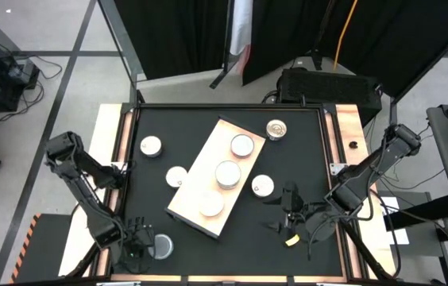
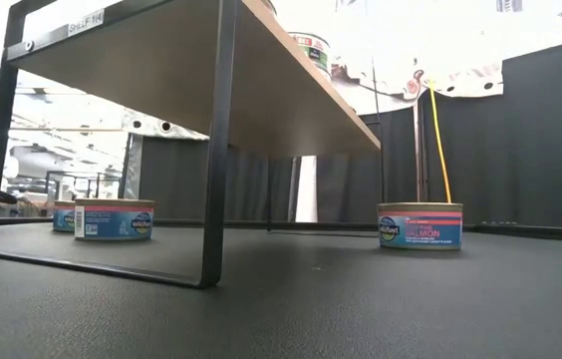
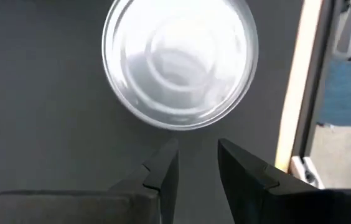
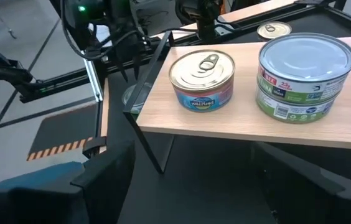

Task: Stack canned seafood by type on shelf
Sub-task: Stack the green tuna can on top of the other green tuna cans on the shelf

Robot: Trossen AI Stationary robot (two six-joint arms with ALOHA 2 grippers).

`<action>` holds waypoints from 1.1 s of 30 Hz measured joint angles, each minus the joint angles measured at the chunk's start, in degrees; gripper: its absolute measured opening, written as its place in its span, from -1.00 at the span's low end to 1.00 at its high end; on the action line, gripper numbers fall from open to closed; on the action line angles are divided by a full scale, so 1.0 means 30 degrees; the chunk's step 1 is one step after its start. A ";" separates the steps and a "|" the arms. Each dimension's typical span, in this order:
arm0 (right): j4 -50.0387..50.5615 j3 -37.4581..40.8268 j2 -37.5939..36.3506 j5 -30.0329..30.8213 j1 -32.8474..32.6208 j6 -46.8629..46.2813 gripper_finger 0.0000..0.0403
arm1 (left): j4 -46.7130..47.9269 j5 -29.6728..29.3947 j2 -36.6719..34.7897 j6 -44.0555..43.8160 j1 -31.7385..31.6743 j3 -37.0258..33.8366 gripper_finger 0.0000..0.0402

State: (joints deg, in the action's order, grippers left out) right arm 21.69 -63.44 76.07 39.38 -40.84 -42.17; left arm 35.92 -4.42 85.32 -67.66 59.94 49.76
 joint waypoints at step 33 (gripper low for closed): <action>0.0007 0.0044 0.0612 0.0357 -0.0175 -0.0066 0.55 | 0.0213 -0.1564 0.1450 0.0270 0.0665 0.0697 -0.98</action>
State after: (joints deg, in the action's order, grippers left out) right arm 21.71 -63.31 77.91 40.45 -41.36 -42.37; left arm 36.56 -9.11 89.67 -66.85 61.93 51.86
